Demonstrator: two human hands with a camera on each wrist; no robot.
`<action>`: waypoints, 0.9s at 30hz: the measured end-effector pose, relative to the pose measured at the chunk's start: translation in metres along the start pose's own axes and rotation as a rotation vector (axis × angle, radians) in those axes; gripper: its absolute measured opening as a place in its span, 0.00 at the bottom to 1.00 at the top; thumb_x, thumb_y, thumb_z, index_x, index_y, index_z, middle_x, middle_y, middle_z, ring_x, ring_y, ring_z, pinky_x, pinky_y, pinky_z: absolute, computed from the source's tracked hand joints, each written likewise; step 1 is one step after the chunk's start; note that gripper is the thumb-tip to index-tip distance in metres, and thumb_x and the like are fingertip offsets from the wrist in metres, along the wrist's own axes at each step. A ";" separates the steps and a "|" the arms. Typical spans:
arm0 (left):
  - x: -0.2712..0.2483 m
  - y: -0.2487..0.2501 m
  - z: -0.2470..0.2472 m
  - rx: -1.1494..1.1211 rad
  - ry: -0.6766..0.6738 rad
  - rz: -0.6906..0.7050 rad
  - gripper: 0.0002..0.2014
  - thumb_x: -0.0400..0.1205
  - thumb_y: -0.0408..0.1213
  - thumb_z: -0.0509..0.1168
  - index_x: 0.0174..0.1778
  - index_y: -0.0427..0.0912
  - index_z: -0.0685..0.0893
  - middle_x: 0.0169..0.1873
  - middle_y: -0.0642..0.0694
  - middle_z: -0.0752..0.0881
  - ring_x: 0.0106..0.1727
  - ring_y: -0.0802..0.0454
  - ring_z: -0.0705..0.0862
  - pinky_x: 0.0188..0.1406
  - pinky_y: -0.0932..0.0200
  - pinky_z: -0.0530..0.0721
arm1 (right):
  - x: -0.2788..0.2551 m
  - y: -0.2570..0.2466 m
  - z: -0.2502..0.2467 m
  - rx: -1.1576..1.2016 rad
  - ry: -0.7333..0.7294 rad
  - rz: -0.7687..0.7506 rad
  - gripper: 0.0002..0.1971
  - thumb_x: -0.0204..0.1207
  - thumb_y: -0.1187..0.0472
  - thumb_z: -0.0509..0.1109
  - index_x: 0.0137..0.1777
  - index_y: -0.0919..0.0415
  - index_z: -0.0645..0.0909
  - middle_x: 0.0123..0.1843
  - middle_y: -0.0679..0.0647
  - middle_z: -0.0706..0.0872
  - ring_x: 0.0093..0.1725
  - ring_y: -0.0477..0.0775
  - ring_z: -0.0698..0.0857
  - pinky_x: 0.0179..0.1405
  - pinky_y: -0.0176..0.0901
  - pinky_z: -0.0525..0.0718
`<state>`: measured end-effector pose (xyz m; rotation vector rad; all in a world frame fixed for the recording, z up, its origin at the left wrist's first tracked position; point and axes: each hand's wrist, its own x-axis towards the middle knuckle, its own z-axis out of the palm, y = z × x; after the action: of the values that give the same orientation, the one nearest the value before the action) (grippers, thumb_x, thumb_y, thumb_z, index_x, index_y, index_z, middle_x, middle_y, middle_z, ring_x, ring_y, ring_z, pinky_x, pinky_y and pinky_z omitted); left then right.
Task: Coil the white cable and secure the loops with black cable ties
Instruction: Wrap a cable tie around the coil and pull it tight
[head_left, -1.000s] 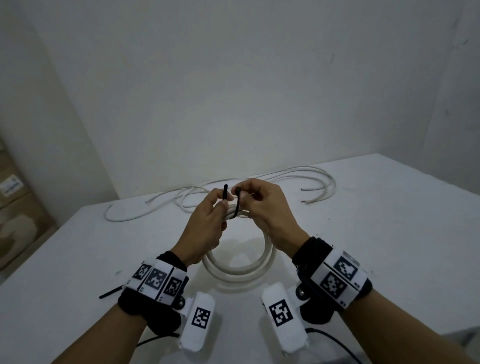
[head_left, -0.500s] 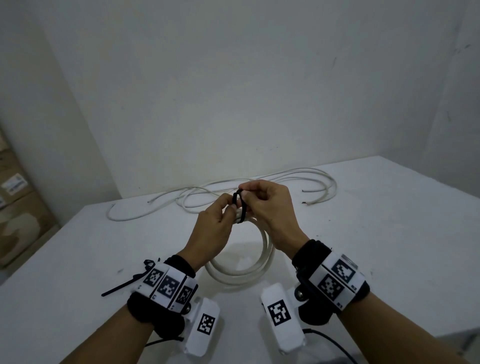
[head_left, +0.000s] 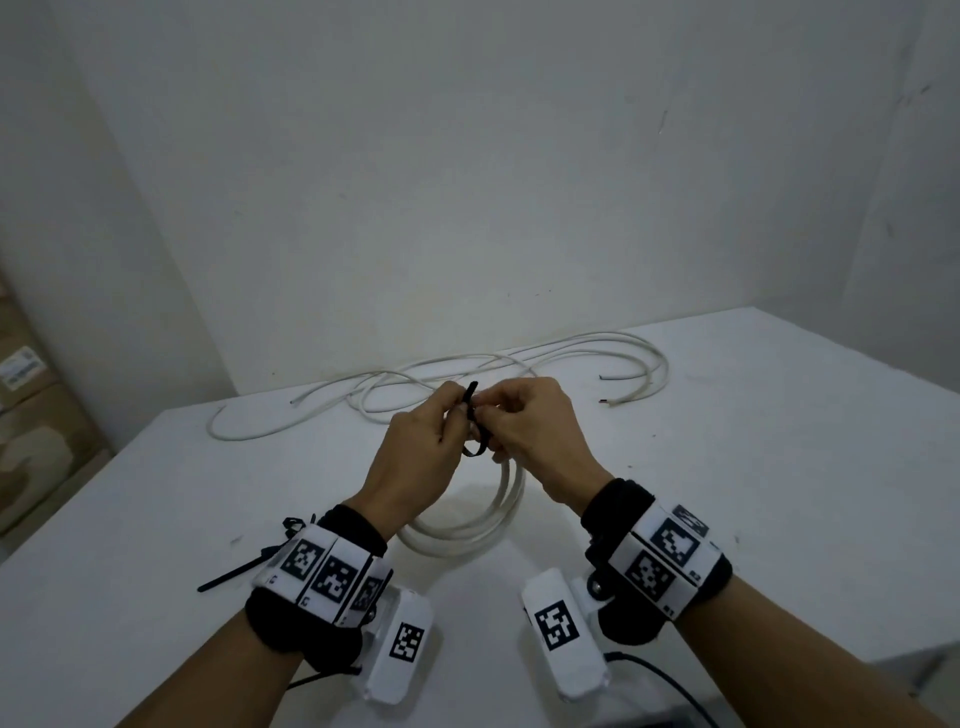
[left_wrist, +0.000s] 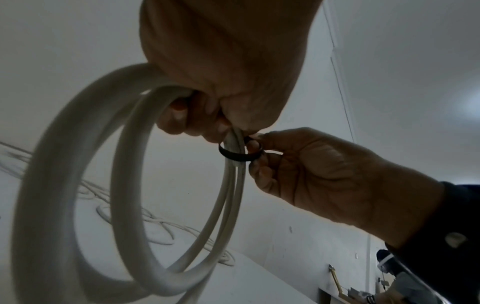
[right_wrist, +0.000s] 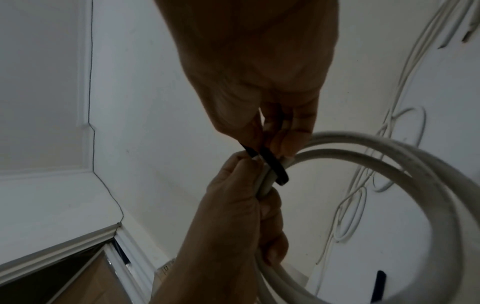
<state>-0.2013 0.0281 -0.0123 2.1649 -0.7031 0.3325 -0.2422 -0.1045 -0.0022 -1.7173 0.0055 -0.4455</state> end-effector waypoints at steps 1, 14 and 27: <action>0.001 0.001 -0.001 0.013 -0.004 -0.002 0.09 0.86 0.37 0.54 0.47 0.46 0.80 0.29 0.50 0.85 0.21 0.61 0.74 0.21 0.68 0.69 | 0.000 0.000 -0.001 0.021 0.009 -0.005 0.06 0.76 0.69 0.67 0.44 0.64 0.87 0.32 0.57 0.88 0.26 0.50 0.83 0.28 0.43 0.84; -0.001 0.007 0.006 0.063 -0.019 0.040 0.09 0.87 0.40 0.54 0.42 0.49 0.76 0.21 0.50 0.76 0.20 0.56 0.71 0.21 0.62 0.66 | -0.001 -0.008 -0.003 0.233 0.105 -0.058 0.10 0.78 0.72 0.65 0.40 0.60 0.84 0.34 0.58 0.87 0.31 0.49 0.86 0.29 0.42 0.86; -0.003 0.011 0.006 0.133 -0.004 0.080 0.09 0.87 0.36 0.53 0.45 0.52 0.74 0.21 0.52 0.77 0.22 0.53 0.72 0.26 0.55 0.69 | 0.001 -0.005 -0.002 0.204 0.166 -0.040 0.13 0.77 0.72 0.65 0.37 0.57 0.84 0.30 0.53 0.85 0.34 0.50 0.85 0.36 0.48 0.88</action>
<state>-0.2108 0.0191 -0.0104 2.2667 -0.7912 0.4274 -0.2432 -0.1056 0.0026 -1.4783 0.0439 -0.5974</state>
